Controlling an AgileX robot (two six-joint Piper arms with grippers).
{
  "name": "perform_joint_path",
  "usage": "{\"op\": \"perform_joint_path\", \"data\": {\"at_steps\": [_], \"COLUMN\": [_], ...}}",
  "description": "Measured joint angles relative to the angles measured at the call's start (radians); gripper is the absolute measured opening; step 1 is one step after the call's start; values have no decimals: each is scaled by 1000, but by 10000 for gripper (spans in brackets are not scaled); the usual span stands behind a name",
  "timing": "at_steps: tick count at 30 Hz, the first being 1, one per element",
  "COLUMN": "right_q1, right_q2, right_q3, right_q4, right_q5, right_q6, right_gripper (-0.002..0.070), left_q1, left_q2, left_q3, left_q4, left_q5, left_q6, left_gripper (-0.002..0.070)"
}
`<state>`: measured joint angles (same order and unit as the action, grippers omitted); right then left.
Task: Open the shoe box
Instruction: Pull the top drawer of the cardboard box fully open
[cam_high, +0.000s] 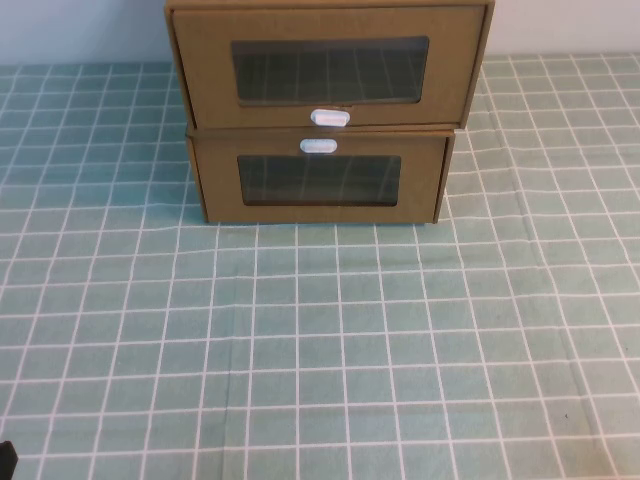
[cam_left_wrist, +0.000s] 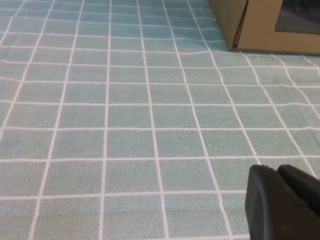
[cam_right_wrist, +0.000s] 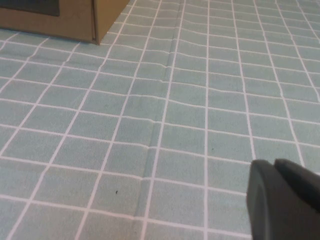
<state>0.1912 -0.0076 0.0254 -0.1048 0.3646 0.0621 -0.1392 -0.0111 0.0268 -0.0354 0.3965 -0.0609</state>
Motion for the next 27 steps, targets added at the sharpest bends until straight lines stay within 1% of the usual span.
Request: {"op": "perform_joint_path", "data": {"at_steps": [18, 27], "right_q1": [0, 0], "right_q2": [0, 0], "right_q3": [0, 0], "right_q4": [0, 0], "right_q5": [0, -7], "right_q6": [0, 0], "right_gripper": [-13, -14], "left_q1": [0, 0], "left_q2": [0, 0], "left_q3": [0, 0], "left_q4": [2, 2], "left_q5": [-4, -45], "left_q6": [0, 0], "left_gripper": [-3, -3]}}
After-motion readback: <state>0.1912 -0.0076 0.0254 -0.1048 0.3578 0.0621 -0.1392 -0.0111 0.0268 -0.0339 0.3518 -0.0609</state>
